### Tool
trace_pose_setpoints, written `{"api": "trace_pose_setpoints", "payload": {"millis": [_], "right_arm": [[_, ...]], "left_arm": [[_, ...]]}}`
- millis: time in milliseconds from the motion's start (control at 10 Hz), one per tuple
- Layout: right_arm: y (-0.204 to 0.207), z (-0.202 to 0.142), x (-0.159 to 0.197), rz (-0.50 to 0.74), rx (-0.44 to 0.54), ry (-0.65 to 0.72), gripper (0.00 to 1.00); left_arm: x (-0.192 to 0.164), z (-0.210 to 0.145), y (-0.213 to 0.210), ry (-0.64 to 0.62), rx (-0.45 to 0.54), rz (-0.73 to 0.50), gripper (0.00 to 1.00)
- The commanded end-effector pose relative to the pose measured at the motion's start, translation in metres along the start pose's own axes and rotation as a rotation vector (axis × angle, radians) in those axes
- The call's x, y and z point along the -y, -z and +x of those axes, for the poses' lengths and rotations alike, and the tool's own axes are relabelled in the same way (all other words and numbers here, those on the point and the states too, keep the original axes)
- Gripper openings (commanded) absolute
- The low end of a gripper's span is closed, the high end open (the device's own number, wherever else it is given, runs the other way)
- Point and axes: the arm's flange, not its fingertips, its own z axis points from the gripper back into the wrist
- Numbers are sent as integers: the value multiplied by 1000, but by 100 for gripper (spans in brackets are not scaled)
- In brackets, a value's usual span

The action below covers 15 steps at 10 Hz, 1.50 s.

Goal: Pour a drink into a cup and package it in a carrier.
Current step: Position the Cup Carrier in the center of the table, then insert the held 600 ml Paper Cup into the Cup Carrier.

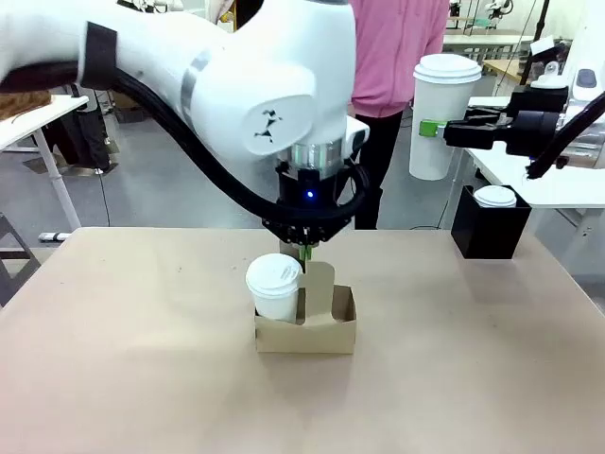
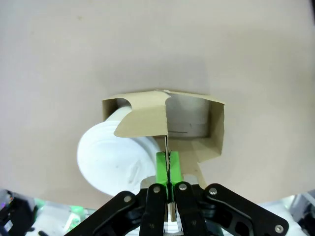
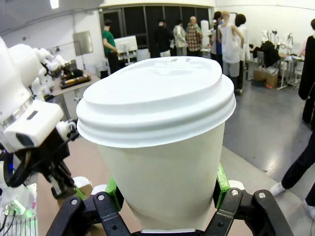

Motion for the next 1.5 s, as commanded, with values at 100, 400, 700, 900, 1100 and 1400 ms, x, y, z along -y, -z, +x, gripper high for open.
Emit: {"api": "trace_pose_setpoints", "payload": {"millis": [100, 400, 700, 900, 1100, 1400], "right_arm": [[2, 5, -1, -13, 1, -3, 81], [2, 5, -1, -13, 1, -3, 81], [2, 5, -1, -13, 1, -3, 81], [0, 0, 0, 0, 0, 0, 81], [6, -15, 29, 112, -103, 31, 81], [18, -59, 41, 375, -167, 26, 81]], "left_arm": [[8, 1, 9, -44, -31, 39, 2], [7, -3, 4, 5, 3, 6, 2], [11, 0, 2, -3, 0, 4, 62], [-18, 1, -15, 55, -70, -100, 100], [-49, 5, -41, 146, -108, -175, 100], [-120, 24, -81, 532, -157, -285, 100]]}}
